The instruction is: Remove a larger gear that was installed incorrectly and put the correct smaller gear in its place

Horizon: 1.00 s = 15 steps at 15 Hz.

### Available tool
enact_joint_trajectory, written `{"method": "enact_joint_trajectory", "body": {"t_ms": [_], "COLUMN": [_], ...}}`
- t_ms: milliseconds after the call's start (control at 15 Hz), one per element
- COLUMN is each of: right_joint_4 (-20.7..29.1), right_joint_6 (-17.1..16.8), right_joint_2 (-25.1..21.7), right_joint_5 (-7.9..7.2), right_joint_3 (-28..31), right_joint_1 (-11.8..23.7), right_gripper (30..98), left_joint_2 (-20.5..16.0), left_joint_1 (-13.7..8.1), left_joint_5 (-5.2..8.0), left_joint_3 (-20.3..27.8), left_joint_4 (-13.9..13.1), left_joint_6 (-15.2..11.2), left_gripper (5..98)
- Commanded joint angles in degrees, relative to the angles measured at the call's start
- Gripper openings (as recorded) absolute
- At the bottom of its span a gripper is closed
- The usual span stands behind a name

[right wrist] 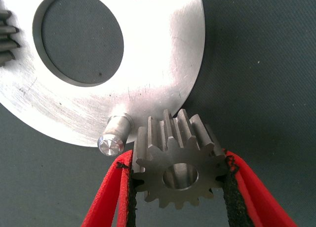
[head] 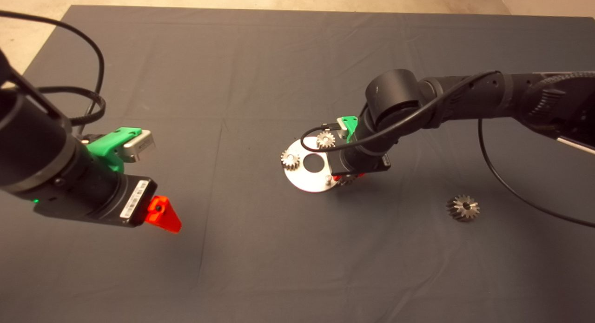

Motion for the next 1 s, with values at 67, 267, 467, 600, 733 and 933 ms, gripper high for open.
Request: {"method": "enact_joint_trajectory", "body": {"t_ms": [67, 267, 467, 600, 733, 933], "right_joint_4": [-1.4, -1.31, -1.31, -1.05, -1.05, -1.31], "right_joint_6": [-0.19, -0.1, -0.02, 0.51, 0.6, 0.6], "right_joint_2": [1.5, 0.37, -0.52, -0.87, -1.22, -0.63], "right_joint_5": [-0.48, -0.57, -0.57, -0.57, -0.48, -0.37], "right_joint_3": [0.07, 1.47, 2.26, 4.47, 5.16, 4.37], "right_joint_1": [1.57, 4.89, 5.87, 8.36, 9.66, 9.18], "right_gripper": [35.7, 35.6, 35.7, 35.8, 35.6, 35.6], "left_joint_2": [0.07, 0.16, 1.2, 2.48, 3.84, 4.25], "left_joint_1": [-0.76, -0.76, -0.68, -0.76, -0.76, -0.67], "left_joint_5": [0.11, 0.02, 0.02, 0.02, 0.02, 0.26], "left_joint_3": [-0.11, -0.19, -0.72, -0.81, -1.16, -2.08], "left_joint_4": [0.27, 0.27, 0.27, 0.27, 0.27, 0.6], "left_joint_6": [-0.08, -0.17, -0.17, -0.87, -1.4, -1.4], "left_gripper": [97.9, 97.9, 97.9, 97.9, 97.9, 97.9]}}
